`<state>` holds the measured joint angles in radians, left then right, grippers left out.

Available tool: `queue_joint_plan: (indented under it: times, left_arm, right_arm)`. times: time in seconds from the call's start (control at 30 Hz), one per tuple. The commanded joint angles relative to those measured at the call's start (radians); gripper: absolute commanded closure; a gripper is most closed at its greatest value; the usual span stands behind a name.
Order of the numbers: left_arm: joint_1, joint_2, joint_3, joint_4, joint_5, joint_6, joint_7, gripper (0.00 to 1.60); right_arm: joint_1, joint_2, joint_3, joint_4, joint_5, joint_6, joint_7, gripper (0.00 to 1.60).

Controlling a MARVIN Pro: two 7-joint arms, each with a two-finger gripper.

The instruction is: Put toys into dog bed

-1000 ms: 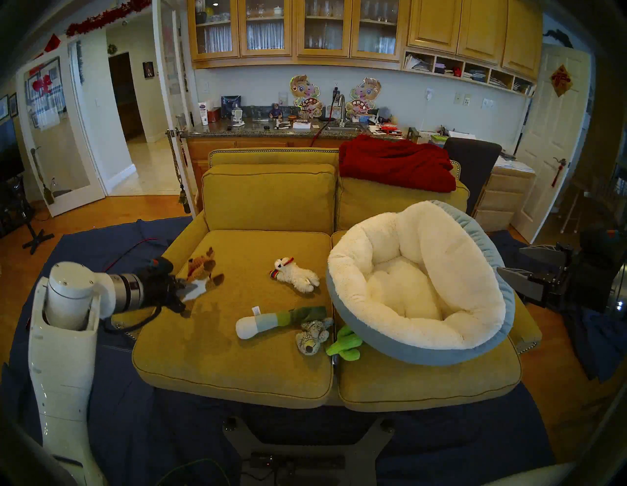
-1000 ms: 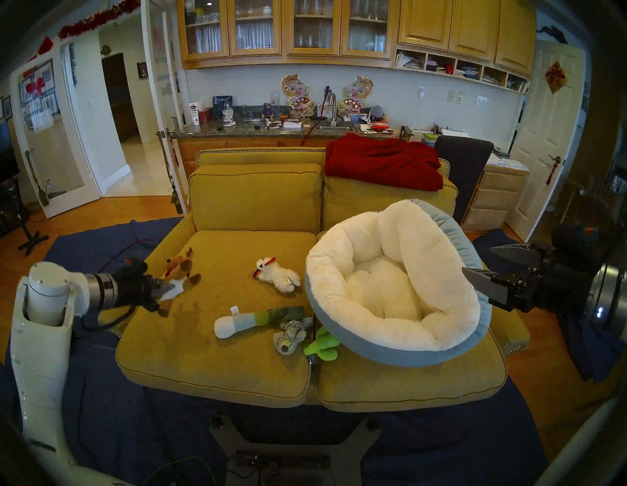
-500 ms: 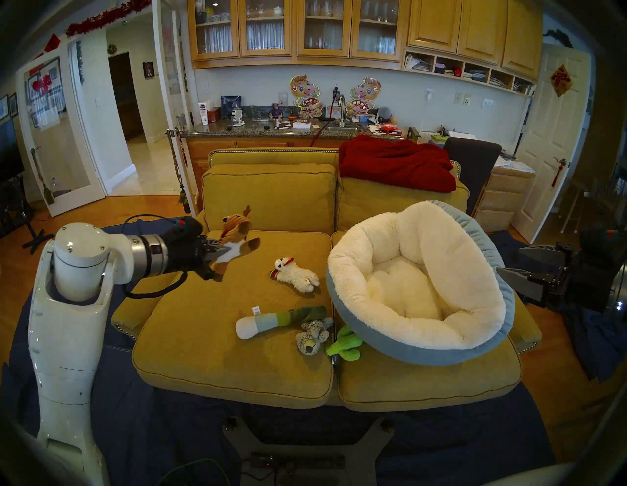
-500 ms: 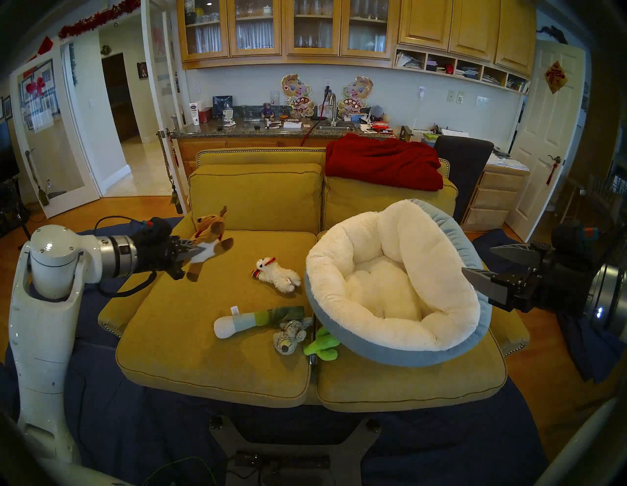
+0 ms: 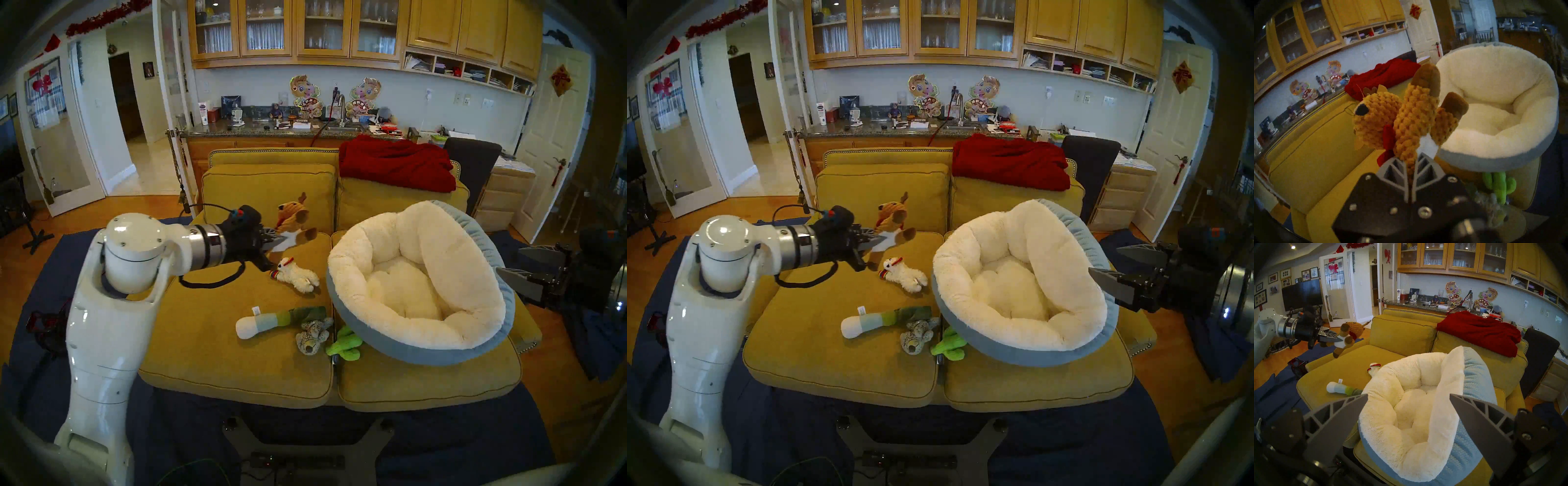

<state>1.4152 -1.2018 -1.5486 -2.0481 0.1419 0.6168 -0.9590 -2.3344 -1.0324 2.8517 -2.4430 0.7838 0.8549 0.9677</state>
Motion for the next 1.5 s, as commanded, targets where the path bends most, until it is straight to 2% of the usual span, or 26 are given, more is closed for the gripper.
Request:
queue_joint_plan:
  times: [0.0, 0.1, 0.17, 0.2, 0.37, 0.53, 0.57, 0.6, 0.63, 0.77, 0.93, 1.13, 1.17, 1.2, 1.23, 1.3, 1.33, 1.37, 1.47]
  left_arm:
    - [-0.114, -0.104, 0.144, 0.024, 0.024, -0.014, 0.048, 1.60]
    - [-0.121, -0.127, 0.175, 0.040, 0.037, -0.018, 0.063, 1.60]
    - [-0.152, -0.166, 0.223, 0.079, 0.058, -0.019, 0.078, 1.60]
    - [-0.152, -0.166, 0.223, 0.079, 0.058, -0.019, 0.078, 1.60]
    - [-0.202, -0.235, 0.312, 0.161, 0.097, -0.024, 0.104, 1.60]
    - [-0.221, -0.266, 0.374, 0.210, 0.119, -0.033, 0.124, 1.60]
    - [-0.248, -0.295, 0.392, 0.241, 0.130, -0.030, 0.125, 1.60]
    - [-0.229, -0.280, 0.404, 0.234, 0.130, -0.038, 0.135, 1.60]
    - [-0.254, -0.307, 0.419, 0.263, 0.140, -0.035, 0.136, 1.60]
    - [-0.280, -0.343, 0.464, 0.321, 0.161, -0.043, 0.155, 1.60]
    - [-0.314, -0.392, 0.488, 0.406, 0.190, -0.058, 0.180, 1.60]
    - [-0.352, -0.446, 0.476, 0.508, 0.220, -0.078, 0.207, 1.60]
    - [-0.357, -0.453, 0.472, 0.521, 0.224, -0.082, 0.209, 1.24]
    - [-0.364, -0.463, 0.466, 0.537, 0.229, -0.085, 0.211, 0.99]
    - [-0.375, -0.477, 0.457, 0.556, 0.234, -0.089, 0.213, 0.87]
    - [-0.377, -0.485, 0.442, 0.569, 0.242, -0.101, 0.215, 0.26]
    - [-0.404, -0.492, 0.440, 0.595, 0.244, -0.102, 0.210, 0.00]
    - [-0.392, -0.500, 0.425, 0.591, 0.251, -0.112, 0.213, 0.00]
    - [-0.420, -0.498, 0.408, 0.612, 0.254, -0.127, 0.198, 0.00]
  right_arm:
    - [0.003, 0.001, 0.006, 0.000, -0.001, -0.001, -0.001, 0.00]
    - [0.003, 0.001, 0.006, 0.000, -0.001, -0.001, -0.001, 0.00]
    - [0.003, 0.001, 0.005, 0.000, -0.001, -0.001, -0.001, 0.00]
    - [0.003, 0.001, 0.005, 0.000, -0.001, -0.001, -0.001, 0.00]
    - [0.003, 0.001, 0.004, 0.000, -0.001, -0.001, -0.001, 0.00]
    - [0.003, 0.001, 0.004, 0.000, -0.001, -0.001, -0.001, 0.00]
    - [0.003, 0.001, 0.004, 0.000, -0.001, -0.001, -0.001, 0.00]
    - [0.003, 0.001, 0.004, 0.000, -0.001, -0.001, -0.001, 0.00]
    - [0.003, 0.001, 0.004, 0.000, -0.001, -0.001, -0.001, 0.00]
    - [0.003, 0.001, 0.005, 0.000, -0.001, -0.001, -0.001, 0.00]
    - [0.004, 0.001, 0.005, 0.000, -0.001, -0.002, -0.001, 0.00]
    - [0.004, 0.001, 0.006, 0.000, -0.001, -0.002, -0.001, 0.00]
    - [0.004, 0.001, 0.006, 0.000, -0.001, -0.002, -0.001, 0.00]
    - [0.004, 0.001, 0.006, 0.000, -0.001, -0.002, -0.001, 0.00]
    - [0.004, 0.001, 0.006, 0.000, -0.001, -0.002, -0.001, 0.00]
    - [0.004, 0.001, 0.007, 0.000, -0.001, -0.002, -0.001, 0.00]
    - [0.004, 0.001, 0.007, 0.000, -0.001, -0.002, -0.001, 0.00]
    - [0.004, 0.001, 0.007, 0.000, -0.001, -0.002, -0.001, 0.00]
    - [0.004, 0.001, 0.008, 0.000, -0.001, -0.001, -0.001, 0.00]
